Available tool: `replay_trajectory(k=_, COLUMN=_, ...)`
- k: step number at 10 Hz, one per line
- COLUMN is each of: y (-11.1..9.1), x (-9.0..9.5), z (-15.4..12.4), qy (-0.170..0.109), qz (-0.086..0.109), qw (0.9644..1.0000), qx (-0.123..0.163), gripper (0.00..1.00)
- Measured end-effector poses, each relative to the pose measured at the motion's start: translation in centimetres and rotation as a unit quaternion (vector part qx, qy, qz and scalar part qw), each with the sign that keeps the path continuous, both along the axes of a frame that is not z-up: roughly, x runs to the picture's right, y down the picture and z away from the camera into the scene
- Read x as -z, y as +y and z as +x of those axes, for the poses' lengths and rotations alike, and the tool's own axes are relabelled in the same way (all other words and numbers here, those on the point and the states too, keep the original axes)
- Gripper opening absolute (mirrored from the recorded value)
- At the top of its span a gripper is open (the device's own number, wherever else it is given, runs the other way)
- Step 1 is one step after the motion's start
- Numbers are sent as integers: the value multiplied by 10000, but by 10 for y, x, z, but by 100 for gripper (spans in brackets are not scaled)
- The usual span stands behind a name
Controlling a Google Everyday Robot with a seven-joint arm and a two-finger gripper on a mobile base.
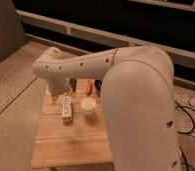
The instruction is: Place the bottle in the ceramic bowl
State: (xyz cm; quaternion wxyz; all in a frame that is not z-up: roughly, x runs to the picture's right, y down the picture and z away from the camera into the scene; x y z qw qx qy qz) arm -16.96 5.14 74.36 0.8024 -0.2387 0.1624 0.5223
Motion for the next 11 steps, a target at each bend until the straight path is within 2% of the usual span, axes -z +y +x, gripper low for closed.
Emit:
replay_trajectory(k=1, y=1, x=-3, z=1, qy=2, qz=-19, qw=10000, qx=-20, gripper=65)
replay_trajectory(k=2, y=6, x=-18, z=4, qy=-28, qz=-95, qw=9999, qx=-43, gripper=65)
replay_trajectory(k=4, y=12, x=-32, z=10, qy=-79, qz=-216, qw=9997, qx=-51, gripper=65)
replay_trajectory(k=5, y=15, x=-43, z=13, qy=-149, qz=-300, qw=9994, qx=-56, gripper=65)
replay_trajectory(k=8, y=18, x=-61, z=11, qy=-374, qz=-443, qw=9983, qx=38, gripper=65)
replay_trajectory(k=11, y=28, x=-78, z=-1, qy=-698, qz=-720, qw=9949, qx=114, gripper=65)
